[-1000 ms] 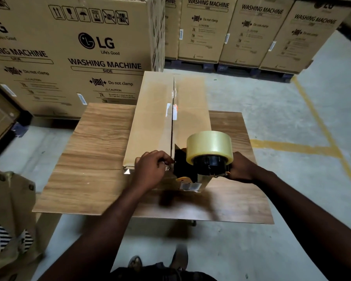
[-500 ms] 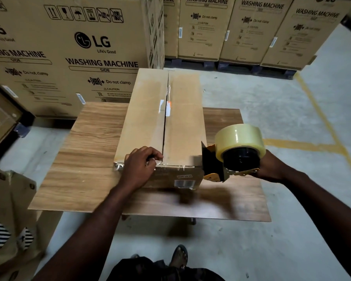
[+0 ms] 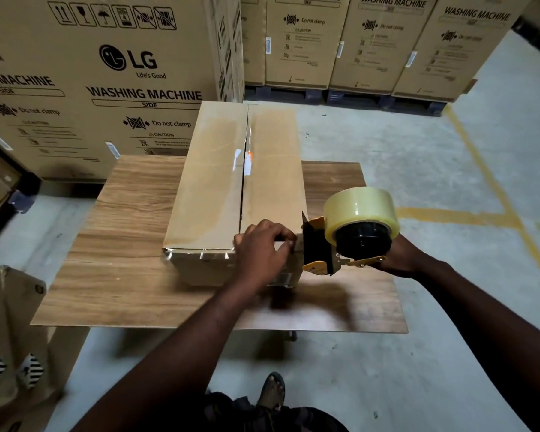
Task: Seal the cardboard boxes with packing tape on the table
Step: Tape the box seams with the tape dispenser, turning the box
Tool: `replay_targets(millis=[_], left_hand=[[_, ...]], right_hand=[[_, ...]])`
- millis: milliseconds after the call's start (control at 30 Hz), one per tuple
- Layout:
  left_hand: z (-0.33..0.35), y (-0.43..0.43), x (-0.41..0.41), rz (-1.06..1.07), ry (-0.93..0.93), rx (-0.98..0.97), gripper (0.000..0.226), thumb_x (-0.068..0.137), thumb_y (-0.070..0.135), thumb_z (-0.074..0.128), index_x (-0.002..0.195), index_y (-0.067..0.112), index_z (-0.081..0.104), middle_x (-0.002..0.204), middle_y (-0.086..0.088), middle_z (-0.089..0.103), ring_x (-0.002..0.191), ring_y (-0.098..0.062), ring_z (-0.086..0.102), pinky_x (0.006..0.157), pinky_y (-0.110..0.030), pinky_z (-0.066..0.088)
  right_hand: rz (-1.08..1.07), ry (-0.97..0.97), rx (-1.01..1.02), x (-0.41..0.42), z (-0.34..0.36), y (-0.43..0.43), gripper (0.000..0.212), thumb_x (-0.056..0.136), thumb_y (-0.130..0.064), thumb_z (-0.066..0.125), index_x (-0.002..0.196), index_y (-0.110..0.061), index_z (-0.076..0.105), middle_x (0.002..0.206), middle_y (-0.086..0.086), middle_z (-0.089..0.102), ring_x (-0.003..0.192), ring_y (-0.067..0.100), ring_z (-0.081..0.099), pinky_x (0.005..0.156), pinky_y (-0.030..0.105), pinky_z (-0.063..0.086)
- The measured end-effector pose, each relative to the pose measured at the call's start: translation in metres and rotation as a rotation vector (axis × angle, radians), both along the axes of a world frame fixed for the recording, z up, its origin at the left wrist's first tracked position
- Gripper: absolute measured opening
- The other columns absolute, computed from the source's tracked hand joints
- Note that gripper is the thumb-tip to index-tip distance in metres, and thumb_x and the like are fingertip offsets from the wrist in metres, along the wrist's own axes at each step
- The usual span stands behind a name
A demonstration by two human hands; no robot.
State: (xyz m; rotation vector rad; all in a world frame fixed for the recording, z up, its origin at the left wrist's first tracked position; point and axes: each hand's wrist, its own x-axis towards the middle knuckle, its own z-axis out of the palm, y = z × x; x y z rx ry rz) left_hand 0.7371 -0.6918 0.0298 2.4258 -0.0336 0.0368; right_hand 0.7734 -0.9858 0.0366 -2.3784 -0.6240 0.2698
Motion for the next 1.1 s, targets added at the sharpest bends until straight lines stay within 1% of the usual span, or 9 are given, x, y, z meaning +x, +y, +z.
replay_targets(millis=[100, 333, 500, 567, 633, 733, 800, 933, 1100], left_hand=[[-0.003, 0.0, 0.003, 0.038, 0.012, -0.013, 0.002, 0.089, 0.038, 0.066, 0.09, 0.039, 0.068, 0.098, 0.018, 0.06, 0.102, -0.008, 0.053, 0.085, -0.034, 0.027], [-0.007, 0.003, 0.002, 0.028, -0.014, -0.032, 0.004, 0.089, 0.039, 0.067, 0.093, 0.038, 0.068, 0.097, 0.019, 0.061, 0.1, -0.005, 0.054, 0.087, -0.033, 0.026], [-0.009, 0.004, 0.0, 0.028, -0.021, -0.027, 0.004, 0.089, 0.039, 0.067, 0.093, 0.039, 0.067, 0.098, 0.019, 0.061, 0.1, -0.005, 0.055, 0.088, -0.033, 0.026], [-0.009, 0.003, -0.001, 0.023, -0.026, -0.022, 0.005, 0.089, 0.039, 0.067, 0.093, 0.039, 0.067, 0.098, 0.02, 0.06, 0.1, -0.005, 0.054, 0.087, -0.032, 0.025], [-0.008, 0.003, 0.0, 0.026, -0.03, -0.018, 0.005, 0.088, 0.039, 0.067, 0.093, 0.039, 0.067, 0.097, 0.02, 0.059, 0.1, -0.005, 0.054, 0.087, -0.033, 0.025], [-0.006, 0.004, 0.003, 0.03, -0.007, -0.011, 0.003, 0.089, 0.039, 0.067, 0.092, 0.039, 0.066, 0.098, 0.019, 0.059, 0.101, -0.007, 0.054, 0.089, -0.034, 0.027], [-0.006, 0.005, 0.004, 0.023, 0.01, -0.006, 0.003, 0.089, 0.039, 0.066, 0.092, 0.039, 0.066, 0.099, 0.019, 0.059, 0.101, -0.007, 0.054, 0.089, -0.035, 0.026], [-0.004, 0.003, 0.004, 0.026, 0.014, 0.007, 0.005, 0.089, 0.038, 0.066, 0.089, 0.041, 0.063, 0.097, 0.02, 0.056, 0.101, -0.007, 0.052, 0.086, -0.034, 0.024], [-0.005, 0.005, 0.004, 0.021, -0.001, -0.005, 0.004, 0.088, 0.038, 0.066, 0.089, 0.041, 0.064, 0.095, 0.02, 0.057, 0.099, -0.006, 0.053, 0.086, -0.034, 0.025]], right_hand=[[-0.007, 0.022, 0.003, -0.01, 0.006, 0.008, 0.036, 0.074, -0.036, 0.055, 0.09, -0.068, 0.058, 0.091, -0.039, 0.062, 0.085, -0.013, 0.059, 0.07, 0.005, 0.042], [-0.148, 0.081, -0.006, -0.027, -0.007, -0.029, 0.015, 0.067, -0.044, 0.052, 0.069, -0.052, 0.065, 0.06, -0.02, 0.062, 0.061, 0.001, 0.059, 0.055, 0.02, 0.042], [-0.171, 0.165, -0.142, -0.029, -0.012, -0.044, 0.018, 0.074, -0.027, 0.061, 0.069, -0.043, 0.068, 0.066, -0.022, 0.065, 0.066, 0.001, 0.064, 0.058, 0.017, 0.046], [-0.115, 0.146, -0.201, -0.021, -0.013, -0.037, 0.016, 0.073, -0.037, 0.057, 0.072, -0.049, 0.068, 0.07, -0.023, 0.066, 0.073, -0.002, 0.065, 0.065, 0.024, 0.052], [-0.07, 0.16, -0.264, -0.011, -0.014, -0.027, 0.017, 0.067, -0.048, 0.05, 0.068, -0.054, 0.066, 0.063, -0.025, 0.061, 0.067, -0.005, 0.06, 0.063, 0.021, 0.048], [-0.057, 0.194, -0.271, 0.0, -0.016, -0.016, 0.04, 0.065, -0.053, 0.047, 0.064, -0.021, 0.071, 0.063, -0.003, 0.066, 0.062, 0.015, 0.061, 0.061, 0.032, 0.05], [-0.058, 0.205, -0.266, 0.0, -0.015, -0.011, 0.045, 0.066, -0.049, 0.05, 0.07, -0.011, 0.072, 0.064, 0.003, 0.066, 0.06, 0.016, 0.061, 0.058, 0.032, 0.05], [-0.234, 0.446, -0.262, -0.012, -0.024, -0.006, 0.015, 0.075, -0.014, 0.062, 0.065, -0.006, 0.069, 0.051, 0.009, 0.06, 0.04, 0.019, 0.051, 0.04, 0.026, 0.041], [-0.352, 0.623, -0.333, -0.037, -0.066, -0.02, 0.025, 0.084, -0.011, 0.067, 0.061, -0.001, 0.064, 0.05, 0.01, 0.062, 0.041, 0.023, 0.056, 0.041, 0.029, 0.046]])
